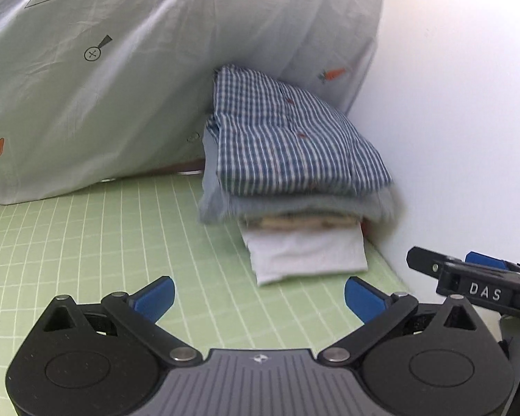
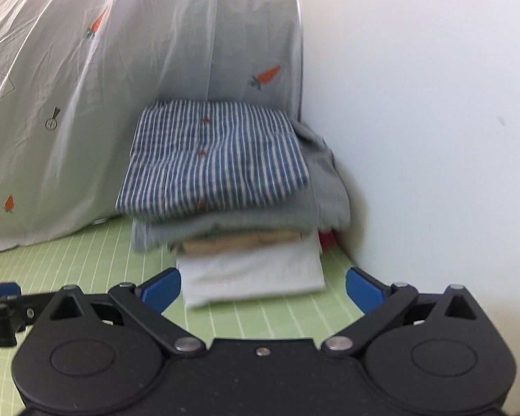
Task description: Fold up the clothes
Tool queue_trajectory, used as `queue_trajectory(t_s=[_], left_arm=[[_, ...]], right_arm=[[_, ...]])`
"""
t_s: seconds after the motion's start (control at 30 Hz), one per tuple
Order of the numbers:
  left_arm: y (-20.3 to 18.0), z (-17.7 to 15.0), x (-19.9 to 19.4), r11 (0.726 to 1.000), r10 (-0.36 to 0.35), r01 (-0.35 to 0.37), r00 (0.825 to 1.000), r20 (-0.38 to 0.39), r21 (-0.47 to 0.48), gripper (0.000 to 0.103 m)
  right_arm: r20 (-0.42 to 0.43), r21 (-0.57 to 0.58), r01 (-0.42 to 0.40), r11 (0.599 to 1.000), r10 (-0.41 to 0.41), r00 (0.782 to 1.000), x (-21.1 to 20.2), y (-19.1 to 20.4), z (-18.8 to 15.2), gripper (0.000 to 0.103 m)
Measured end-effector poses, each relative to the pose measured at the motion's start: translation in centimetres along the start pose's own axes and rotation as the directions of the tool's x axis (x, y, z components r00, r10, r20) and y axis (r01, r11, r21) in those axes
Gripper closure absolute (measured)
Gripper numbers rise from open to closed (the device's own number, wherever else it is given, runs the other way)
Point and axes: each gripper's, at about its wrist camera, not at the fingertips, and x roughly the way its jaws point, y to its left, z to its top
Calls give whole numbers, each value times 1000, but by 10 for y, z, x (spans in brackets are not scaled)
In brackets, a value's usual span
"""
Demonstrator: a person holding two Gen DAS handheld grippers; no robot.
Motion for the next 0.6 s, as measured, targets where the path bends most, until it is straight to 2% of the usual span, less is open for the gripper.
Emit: queue_trajectory(t_s=[0.27,0.6], left_arm=[[1,-19,-17,998,-10,11,999,-30,65,0],[-2,-23,-19,994,-12,15,999,-33,104,0]], right_arm=[[-81,48,24,999,-20,996,-22,6,-43,1],[-74,79,52,996,-46,996,-29,4,-48,1]])
